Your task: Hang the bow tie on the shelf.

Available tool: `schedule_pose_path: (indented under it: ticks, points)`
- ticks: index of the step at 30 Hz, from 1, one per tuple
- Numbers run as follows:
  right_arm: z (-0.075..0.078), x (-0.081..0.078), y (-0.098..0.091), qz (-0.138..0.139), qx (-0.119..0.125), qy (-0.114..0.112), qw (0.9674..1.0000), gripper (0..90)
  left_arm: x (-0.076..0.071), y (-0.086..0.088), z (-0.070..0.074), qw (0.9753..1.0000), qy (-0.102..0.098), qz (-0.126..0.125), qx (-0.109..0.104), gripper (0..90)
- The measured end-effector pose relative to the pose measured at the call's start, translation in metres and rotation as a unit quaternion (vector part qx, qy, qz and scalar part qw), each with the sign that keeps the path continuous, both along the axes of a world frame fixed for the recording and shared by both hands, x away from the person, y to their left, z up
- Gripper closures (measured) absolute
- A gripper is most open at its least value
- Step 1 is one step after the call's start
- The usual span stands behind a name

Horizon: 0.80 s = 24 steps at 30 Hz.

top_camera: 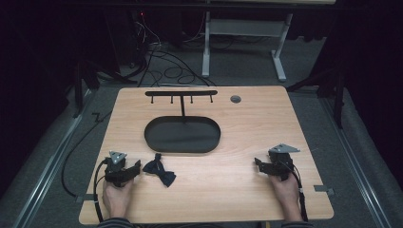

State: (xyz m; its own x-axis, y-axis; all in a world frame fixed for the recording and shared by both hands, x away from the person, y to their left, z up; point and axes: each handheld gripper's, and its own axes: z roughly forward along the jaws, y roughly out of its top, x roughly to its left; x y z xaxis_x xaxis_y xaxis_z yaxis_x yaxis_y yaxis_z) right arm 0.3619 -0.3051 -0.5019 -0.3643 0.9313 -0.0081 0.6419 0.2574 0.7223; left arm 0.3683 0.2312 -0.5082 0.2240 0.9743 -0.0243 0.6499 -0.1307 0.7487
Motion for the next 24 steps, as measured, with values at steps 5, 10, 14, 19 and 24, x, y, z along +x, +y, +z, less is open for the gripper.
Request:
schedule_pose_path:
  ticks: [5, 10, 14, 19, 24]
  points:
    - [0.0, 0.0, 0.0, 0.0, 0.0, 0.0, 1.0, 32.4, 0.0, 0.001, 0.0, 1.0, 0.001, -0.001, -0.001, 35.8]
    - [0.0, 0.0, 0.0, 0.0, -0.001, -0.001, 1.0, 32.5, 0.0, 0.0, 0.0, 1.0, 0.0, 0.001, 0.001, 35.8]
    - [0.0, 0.0, 0.0, 0.0, -0.001, -0.001, 1.0, 32.5, 0.0, 0.001, 0.001, 1.0, 0.005, -0.001, 0.001, 36.3]
    - [0.0, 0.0, 0.0, -0.001, -0.001, -0.001, 1.0, 32.5, -0.002, 0.004, 0.006, 1.0, -0.001, 0.0, -0.004, 36.4]
    - [0.0, 0.0, 0.0, 0.0, -0.001, 0.0, 1.0, 32.5, -0.008, 0.004, 0.014, 0.9999, -0.013, -0.006, -0.009, 37.2]
